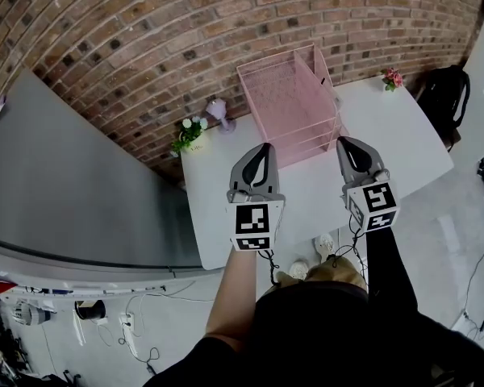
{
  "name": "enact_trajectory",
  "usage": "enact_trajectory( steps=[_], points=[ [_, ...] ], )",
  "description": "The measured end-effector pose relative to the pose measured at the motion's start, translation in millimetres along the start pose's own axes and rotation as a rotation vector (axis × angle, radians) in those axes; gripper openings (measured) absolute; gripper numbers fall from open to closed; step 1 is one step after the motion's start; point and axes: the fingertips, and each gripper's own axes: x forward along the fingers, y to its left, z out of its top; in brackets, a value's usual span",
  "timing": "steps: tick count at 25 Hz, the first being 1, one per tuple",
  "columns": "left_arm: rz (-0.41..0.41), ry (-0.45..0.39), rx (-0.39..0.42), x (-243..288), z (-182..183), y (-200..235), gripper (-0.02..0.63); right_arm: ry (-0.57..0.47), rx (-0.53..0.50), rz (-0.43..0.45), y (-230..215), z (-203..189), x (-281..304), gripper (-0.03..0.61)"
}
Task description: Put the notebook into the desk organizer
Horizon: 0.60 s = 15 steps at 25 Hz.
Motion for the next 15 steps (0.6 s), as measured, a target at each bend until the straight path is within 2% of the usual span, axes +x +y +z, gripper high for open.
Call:
enact_trajectory(
  steps=[15],
  points=[
    [-0.002, 0.014, -0.009, 2.9, -6.7, 11.1, 0.009, 0.008, -0.011, -0.028, -2.3, 2.0, 6.5, -0.001]
  ],
)
